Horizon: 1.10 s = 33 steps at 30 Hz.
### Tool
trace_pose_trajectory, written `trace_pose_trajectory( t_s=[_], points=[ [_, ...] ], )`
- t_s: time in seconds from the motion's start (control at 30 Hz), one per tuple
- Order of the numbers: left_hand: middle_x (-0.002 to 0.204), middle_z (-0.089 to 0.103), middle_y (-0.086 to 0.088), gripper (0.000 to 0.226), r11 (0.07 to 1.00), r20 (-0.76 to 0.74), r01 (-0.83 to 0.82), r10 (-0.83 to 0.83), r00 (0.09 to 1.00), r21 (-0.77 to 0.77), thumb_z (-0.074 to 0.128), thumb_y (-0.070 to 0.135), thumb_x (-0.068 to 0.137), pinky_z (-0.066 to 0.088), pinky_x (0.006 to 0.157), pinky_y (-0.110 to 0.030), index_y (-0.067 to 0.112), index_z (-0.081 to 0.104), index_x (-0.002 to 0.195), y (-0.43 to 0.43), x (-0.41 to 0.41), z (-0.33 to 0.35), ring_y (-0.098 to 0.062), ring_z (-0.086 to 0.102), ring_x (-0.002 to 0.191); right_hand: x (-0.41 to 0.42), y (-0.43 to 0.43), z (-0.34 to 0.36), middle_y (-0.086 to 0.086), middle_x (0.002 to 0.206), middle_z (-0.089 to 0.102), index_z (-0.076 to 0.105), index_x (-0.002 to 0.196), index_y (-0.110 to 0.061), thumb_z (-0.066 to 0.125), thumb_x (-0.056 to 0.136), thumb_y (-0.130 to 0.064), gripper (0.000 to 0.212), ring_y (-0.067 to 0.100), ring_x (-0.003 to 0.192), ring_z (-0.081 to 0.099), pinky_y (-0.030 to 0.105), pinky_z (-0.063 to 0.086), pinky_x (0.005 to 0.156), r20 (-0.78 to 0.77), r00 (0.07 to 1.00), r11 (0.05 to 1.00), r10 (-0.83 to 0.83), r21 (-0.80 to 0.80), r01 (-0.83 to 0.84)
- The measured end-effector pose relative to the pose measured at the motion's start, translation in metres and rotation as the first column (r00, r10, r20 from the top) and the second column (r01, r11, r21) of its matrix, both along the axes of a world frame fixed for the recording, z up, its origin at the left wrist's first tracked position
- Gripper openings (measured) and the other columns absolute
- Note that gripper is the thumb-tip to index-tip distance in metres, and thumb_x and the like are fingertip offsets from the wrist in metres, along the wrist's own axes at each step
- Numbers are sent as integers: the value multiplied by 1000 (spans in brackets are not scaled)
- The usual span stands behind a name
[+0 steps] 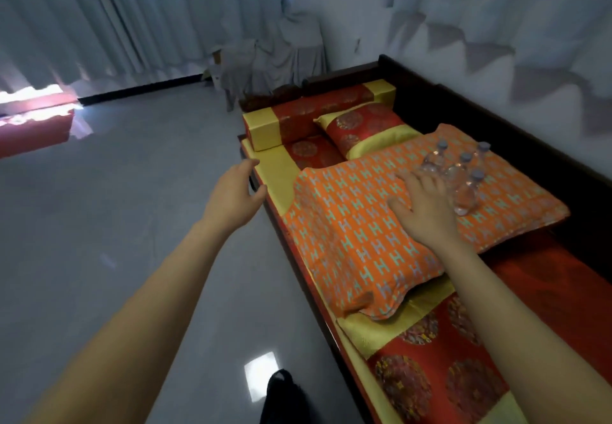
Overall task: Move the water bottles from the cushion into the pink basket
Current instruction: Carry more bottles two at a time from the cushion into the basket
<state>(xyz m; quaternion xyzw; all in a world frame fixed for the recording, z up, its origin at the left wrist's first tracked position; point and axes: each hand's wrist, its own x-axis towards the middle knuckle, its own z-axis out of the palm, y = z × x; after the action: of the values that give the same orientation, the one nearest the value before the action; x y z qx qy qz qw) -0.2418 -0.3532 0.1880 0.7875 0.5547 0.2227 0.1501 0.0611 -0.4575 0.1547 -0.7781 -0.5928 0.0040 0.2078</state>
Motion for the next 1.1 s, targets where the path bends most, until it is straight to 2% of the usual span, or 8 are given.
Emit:
trace_pose_trajectory(
  t_s=[0.07,0.2,0.4,0.6,0.8,0.9,0.97,1.1],
  points=[
    [139,49,-11,54,999,-12,32,-32,999,-6,56,25,90,40,99,-38,11,40,140,43,-3,2,-26,47,126,-2,30,-3,11,142,45,47,136,-20,40,85,-54,62,34,135,31,51,26,111,19,999,999,-39,-8,39],
    [141,48,-11,54,995,-14,97,-97,995,8,56,26,90,38,101,-38,11,41,140,132,5,5,-26,46,127,-4,87,-4,12,140,48,50,135,-19,34,81,-58,69,35,133,34,53,28,109,-1,992,992,-125,21,125],
    [138,50,-11,52,963,-4,260,-261,965,-65,56,25,91,40,98,-39,10,41,138,205,63,-20,-28,48,124,30,117,-27,8,139,49,48,136,-23,36,81,-58,66,34,129,38,54,32,105,-18,964,963,-266,-40,266],
    [129,56,-13,51,891,-47,443,-449,892,-99,57,25,88,43,96,-39,7,45,135,277,154,-49,-30,52,119,93,125,-58,13,134,54,52,132,-17,37,80,-56,67,39,123,44,51,33,104,-19,896,895,-443,-70,441],
    [123,58,-13,44,782,-38,613,-620,784,-110,59,20,86,40,92,-35,7,51,127,318,245,-58,-29,54,114,128,137,-84,17,111,65,60,122,-11,50,80,-44,54,39,104,56,47,42,91,-96,833,832,-545,58,552],
    [123,60,-13,46,752,-19,641,-651,759,-149,62,22,85,44,91,-36,7,51,127,340,280,-72,-27,59,106,149,141,-100,18,110,66,60,120,-7,51,78,-44,56,43,101,59,46,40,91,-203,753,769,-626,1,639],
    [130,57,-13,53,710,-29,681,-696,718,-181,63,23,85,43,96,-38,6,48,133,345,293,-84,-29,58,113,152,137,-110,20,110,65,56,122,-8,54,77,-42,57,43,100,59,45,38,89,-204,717,731,-667,5,682],
    [133,55,-15,57,588,12,756,-787,616,-287,61,27,85,44,94,-39,5,45,135,355,354,-102,-32,54,118,181,140,-122,22,122,58,50,130,-4,48,71,-57,79,44,112,51,46,37,94,-267,564,599,-782,-70,798]
  ],
)
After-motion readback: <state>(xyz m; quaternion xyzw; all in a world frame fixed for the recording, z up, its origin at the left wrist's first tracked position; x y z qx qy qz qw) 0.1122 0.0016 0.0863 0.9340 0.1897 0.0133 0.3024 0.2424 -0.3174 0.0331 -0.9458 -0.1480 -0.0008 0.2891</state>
